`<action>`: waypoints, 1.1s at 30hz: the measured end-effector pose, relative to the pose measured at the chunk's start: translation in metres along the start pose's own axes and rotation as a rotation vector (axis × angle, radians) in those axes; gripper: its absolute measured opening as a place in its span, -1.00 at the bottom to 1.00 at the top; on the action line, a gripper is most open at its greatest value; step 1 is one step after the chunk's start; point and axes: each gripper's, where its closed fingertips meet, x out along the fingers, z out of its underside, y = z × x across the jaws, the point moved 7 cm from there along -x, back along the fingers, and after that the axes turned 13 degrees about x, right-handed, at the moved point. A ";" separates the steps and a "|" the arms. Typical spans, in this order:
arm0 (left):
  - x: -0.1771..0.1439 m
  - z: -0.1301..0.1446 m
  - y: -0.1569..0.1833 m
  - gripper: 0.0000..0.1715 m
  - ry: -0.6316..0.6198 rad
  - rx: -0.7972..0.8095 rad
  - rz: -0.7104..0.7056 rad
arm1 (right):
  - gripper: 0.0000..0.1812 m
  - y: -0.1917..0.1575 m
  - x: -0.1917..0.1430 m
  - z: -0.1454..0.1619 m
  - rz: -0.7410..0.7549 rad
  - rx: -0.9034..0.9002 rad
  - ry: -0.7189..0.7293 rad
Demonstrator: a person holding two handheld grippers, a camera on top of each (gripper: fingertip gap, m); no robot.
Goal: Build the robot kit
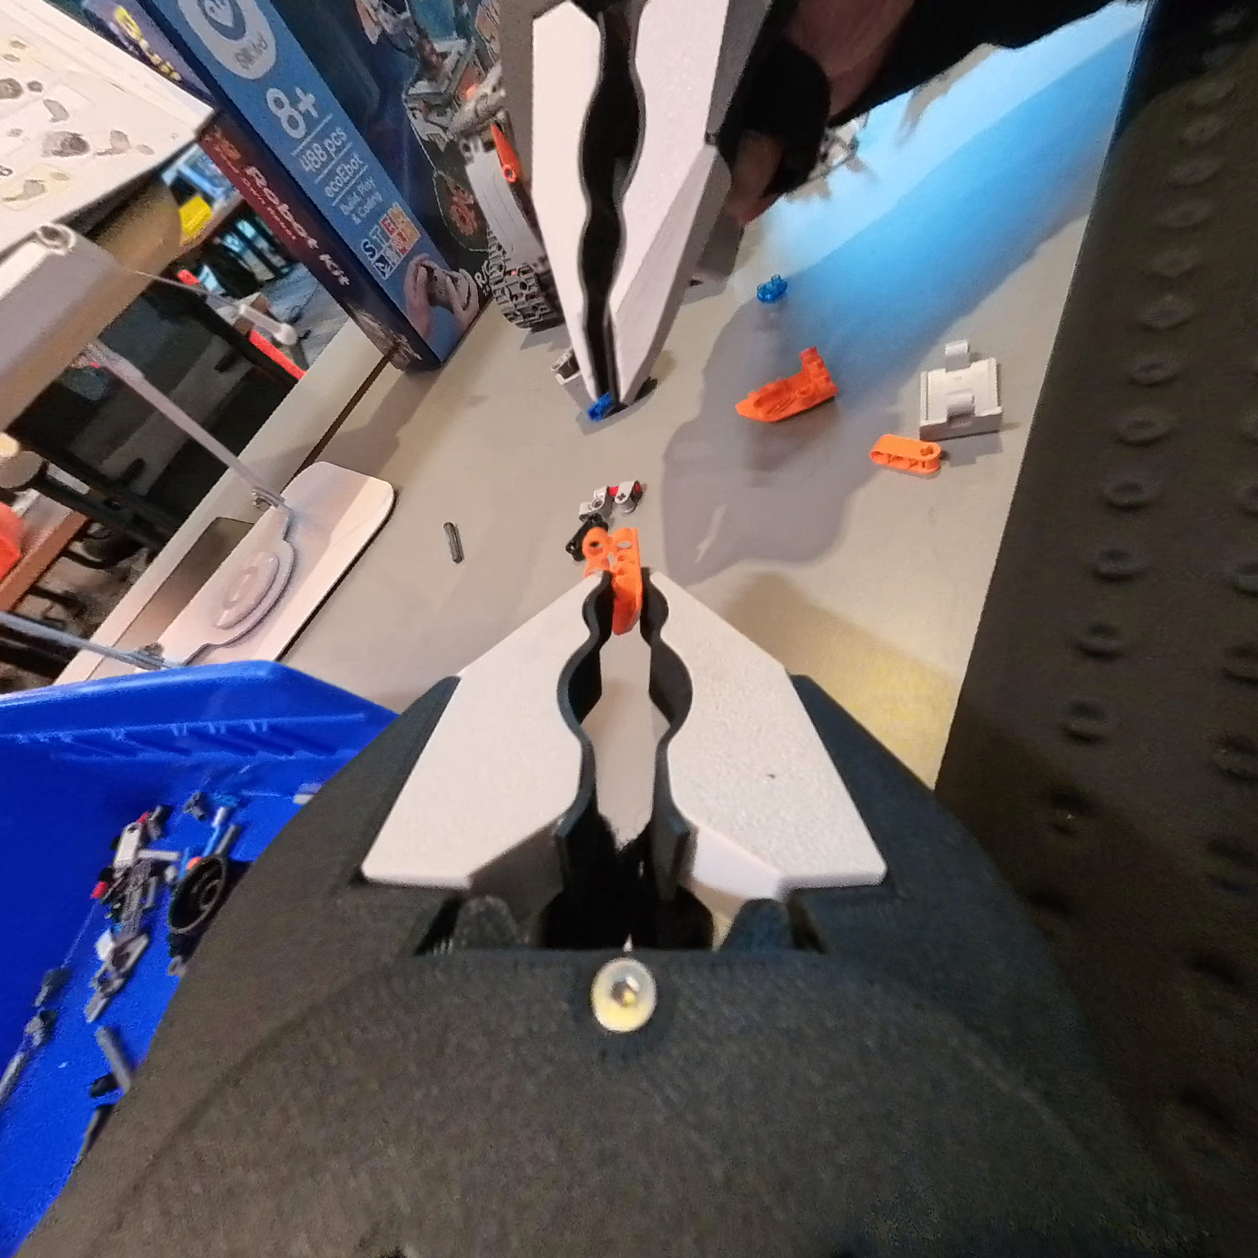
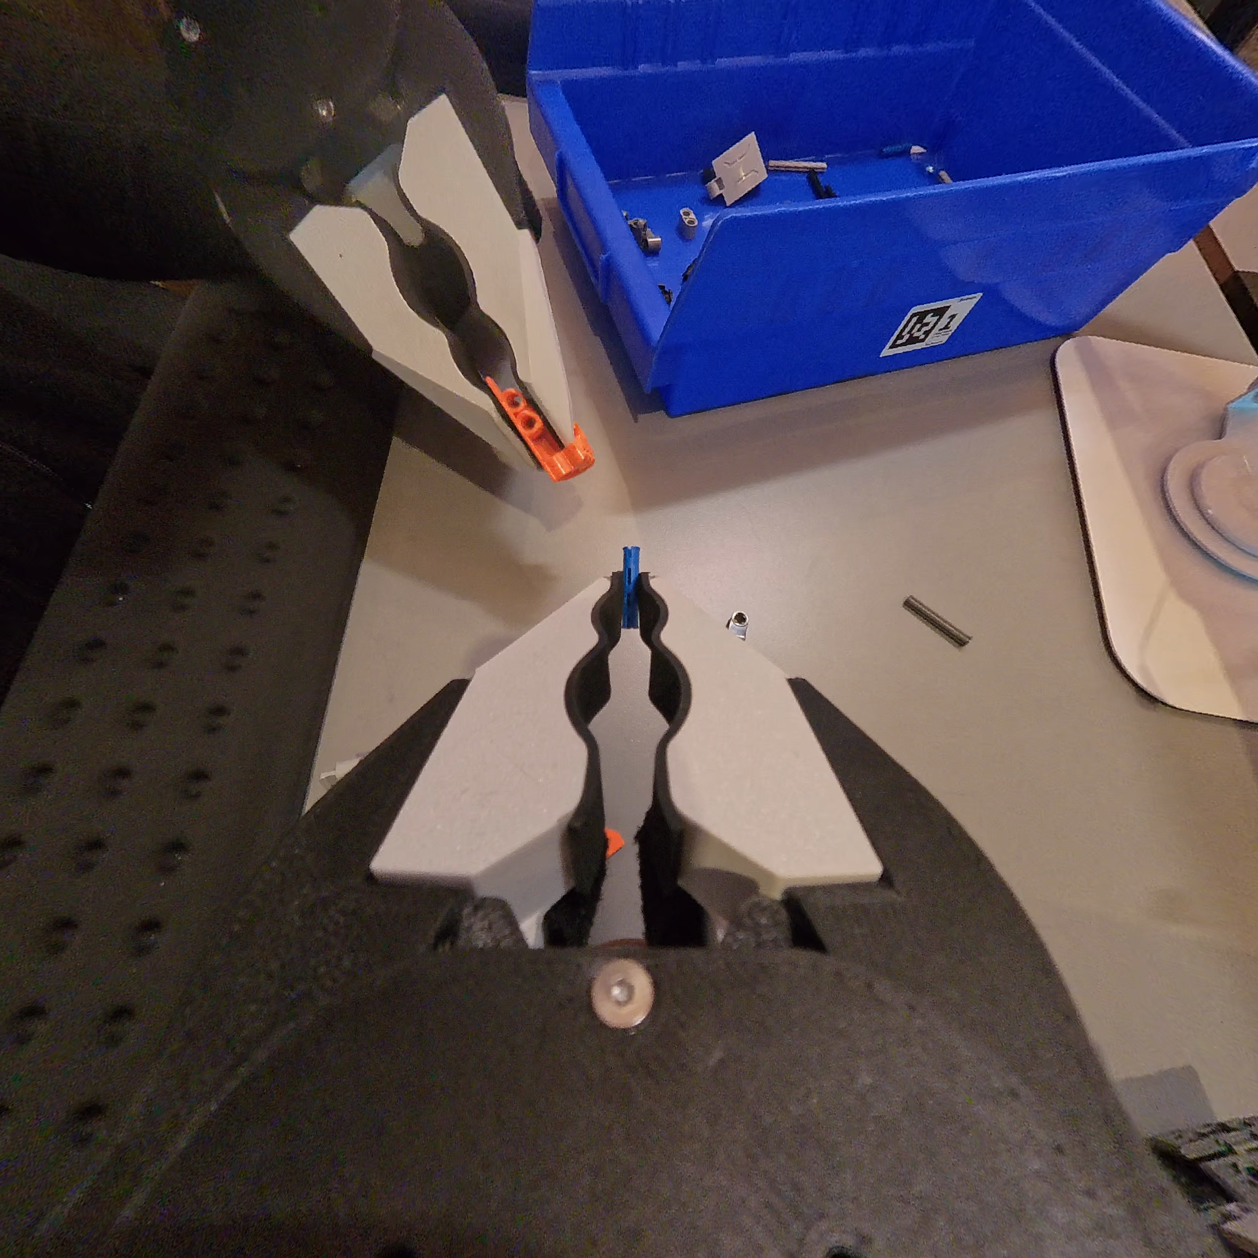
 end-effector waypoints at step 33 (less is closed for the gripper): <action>-0.046 -0.014 -0.057 -0.95 0.816 -0.966 0.168 | -0.99 0.005 -0.017 -0.008 0.018 0.016 0.060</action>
